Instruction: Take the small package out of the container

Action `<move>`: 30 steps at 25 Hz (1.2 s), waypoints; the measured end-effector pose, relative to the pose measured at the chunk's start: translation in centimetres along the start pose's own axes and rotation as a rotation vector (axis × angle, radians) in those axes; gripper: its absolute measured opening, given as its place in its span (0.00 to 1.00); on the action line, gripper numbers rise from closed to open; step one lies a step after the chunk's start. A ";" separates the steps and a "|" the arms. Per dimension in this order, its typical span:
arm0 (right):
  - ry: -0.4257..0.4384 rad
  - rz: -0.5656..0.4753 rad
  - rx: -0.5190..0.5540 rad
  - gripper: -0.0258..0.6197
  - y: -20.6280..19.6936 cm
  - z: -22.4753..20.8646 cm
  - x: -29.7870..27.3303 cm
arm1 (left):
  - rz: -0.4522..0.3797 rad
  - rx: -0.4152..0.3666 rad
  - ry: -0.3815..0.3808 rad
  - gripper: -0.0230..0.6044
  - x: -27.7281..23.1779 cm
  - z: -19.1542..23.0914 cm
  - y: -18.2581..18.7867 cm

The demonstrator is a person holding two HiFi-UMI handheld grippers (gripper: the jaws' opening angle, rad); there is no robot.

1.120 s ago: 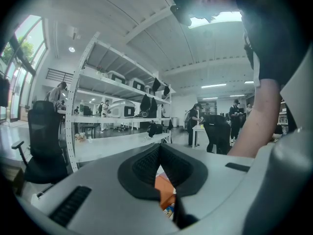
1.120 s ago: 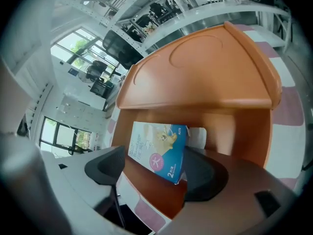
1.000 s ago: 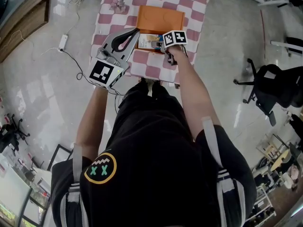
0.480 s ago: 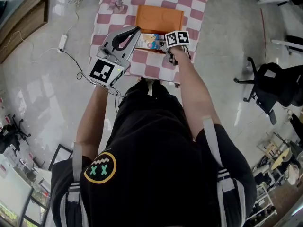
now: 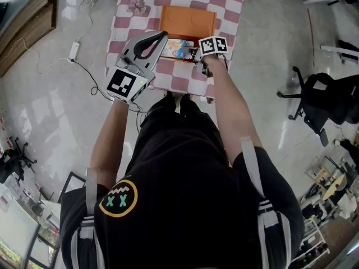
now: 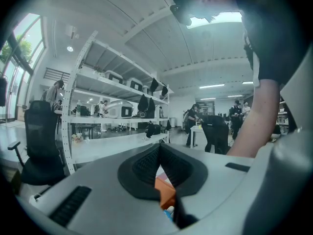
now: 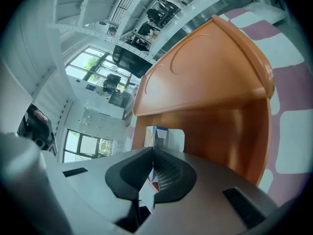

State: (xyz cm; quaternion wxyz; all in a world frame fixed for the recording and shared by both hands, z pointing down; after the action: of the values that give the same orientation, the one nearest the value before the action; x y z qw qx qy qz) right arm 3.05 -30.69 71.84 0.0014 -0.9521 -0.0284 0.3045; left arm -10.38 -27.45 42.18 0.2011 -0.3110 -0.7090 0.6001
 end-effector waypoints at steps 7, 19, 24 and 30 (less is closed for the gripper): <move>0.012 -0.001 0.055 0.07 -0.1 0.3 0.1 | 0.001 -0.009 0.013 0.06 0.3 -0.1 -0.1; -0.038 -0.139 0.368 0.07 1.0 4.5 6.0 | -0.015 -0.016 -0.005 0.06 0.0 -0.8 0.7; -0.053 -0.227 0.562 0.07 1.3 8.5 8.8 | -0.024 -0.032 -0.012 0.06 0.0 -1.4 1.4; -0.064 -0.378 0.783 0.07 0.8 14.0 13.0 | -0.033 -0.053 -0.010 0.06 0.1 -1.8 2.6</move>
State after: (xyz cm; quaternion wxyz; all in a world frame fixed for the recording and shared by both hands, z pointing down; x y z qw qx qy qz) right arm 5.53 -30.94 52.87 0.4173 -0.8478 -0.0844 0.3160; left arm -8.74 -25.83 40.01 0.1990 -0.3015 -0.7307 0.5792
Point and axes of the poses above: the fingertips, and each gripper's own axes: x backward along the fingers, z to its left, y out of its top, the point moved 5 cm from there along x, backward along the fingers, and after that the axes turned 10 degrees about -x, right-handed, at the moved point
